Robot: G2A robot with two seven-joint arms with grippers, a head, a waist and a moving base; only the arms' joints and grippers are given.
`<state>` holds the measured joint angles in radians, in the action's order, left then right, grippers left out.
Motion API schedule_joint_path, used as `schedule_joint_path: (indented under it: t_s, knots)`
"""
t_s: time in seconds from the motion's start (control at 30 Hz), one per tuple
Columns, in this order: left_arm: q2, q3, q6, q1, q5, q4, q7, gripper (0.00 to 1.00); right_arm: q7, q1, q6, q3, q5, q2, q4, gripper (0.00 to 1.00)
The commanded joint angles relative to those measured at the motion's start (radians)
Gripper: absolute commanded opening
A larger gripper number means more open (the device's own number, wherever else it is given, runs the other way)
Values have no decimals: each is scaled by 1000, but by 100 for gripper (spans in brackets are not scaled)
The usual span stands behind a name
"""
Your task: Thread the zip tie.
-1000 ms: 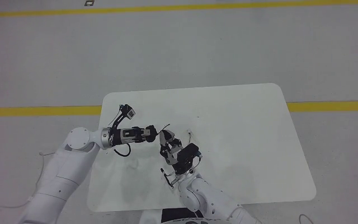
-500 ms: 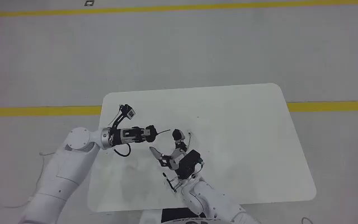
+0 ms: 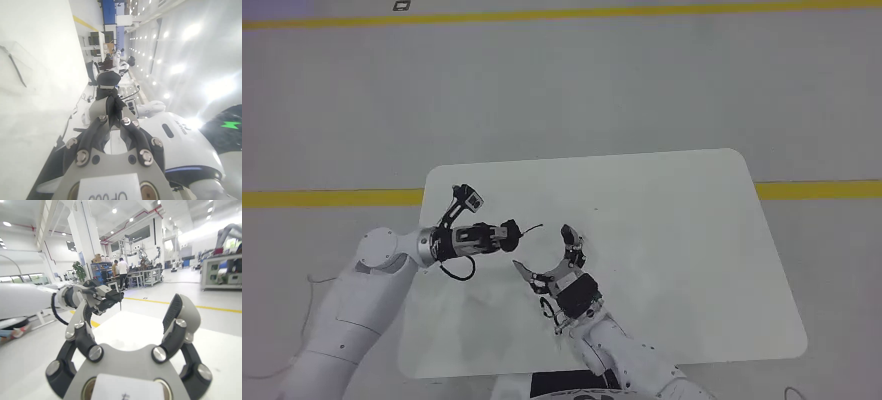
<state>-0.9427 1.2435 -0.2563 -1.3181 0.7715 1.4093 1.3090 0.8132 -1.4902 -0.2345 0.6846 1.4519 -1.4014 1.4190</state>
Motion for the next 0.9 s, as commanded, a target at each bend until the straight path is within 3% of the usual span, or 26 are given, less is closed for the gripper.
schedule_joint_path:
  t_s: [0.0,0.1,0.3,0.4,0.63,0.73,0.87]
  knots:
    - [2,11,13,-8,45,-8,34,0,0,-3,-57,4,98,4,7,100]
    - [5,24,29,-17,92,-21,69,0,31,30,-106,-15,118,19,-18,100]
    - [11,9,85,-30,160,-6,81,0,67,128,-106,-56,118,58,-75,100]
    - [15,13,57,-17,102,-31,54,0,81,164,-106,-51,118,69,-92,100]
    - [15,13,57,-17,102,-31,54,0,81,164,-106,-51,118,69,-92,100]
    - [10,-2,98,-23,134,-19,23,0,54,188,-106,-52,118,75,-106,100]
    - [2,-21,143,-18,222,-40,47,0,65,224,-106,-65,118,89,-125,100]
